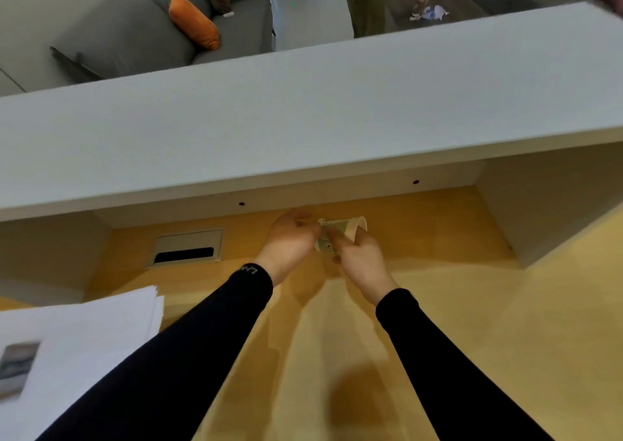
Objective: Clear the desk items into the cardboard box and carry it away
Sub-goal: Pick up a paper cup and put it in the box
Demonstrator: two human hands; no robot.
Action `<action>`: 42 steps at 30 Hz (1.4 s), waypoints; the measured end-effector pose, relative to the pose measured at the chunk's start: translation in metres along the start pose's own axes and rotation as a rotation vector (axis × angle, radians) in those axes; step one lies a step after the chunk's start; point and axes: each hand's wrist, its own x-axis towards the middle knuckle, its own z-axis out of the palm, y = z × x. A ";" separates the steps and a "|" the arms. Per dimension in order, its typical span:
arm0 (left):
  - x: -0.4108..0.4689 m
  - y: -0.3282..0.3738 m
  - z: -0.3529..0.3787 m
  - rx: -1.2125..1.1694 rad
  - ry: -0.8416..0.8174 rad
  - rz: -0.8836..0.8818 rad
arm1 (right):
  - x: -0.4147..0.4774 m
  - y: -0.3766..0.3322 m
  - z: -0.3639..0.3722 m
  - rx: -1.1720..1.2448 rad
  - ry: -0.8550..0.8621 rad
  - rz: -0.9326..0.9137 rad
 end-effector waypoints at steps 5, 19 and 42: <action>-0.059 0.019 -0.069 0.142 0.097 0.116 | -0.053 -0.035 0.037 0.014 -0.097 -0.151; -0.226 -0.059 -0.244 0.360 0.209 0.300 | -0.195 -0.060 0.179 -0.137 -0.359 -0.395; -0.293 -0.183 -0.270 0.736 0.178 0.472 | -0.358 -0.019 0.204 -0.064 -0.008 -0.450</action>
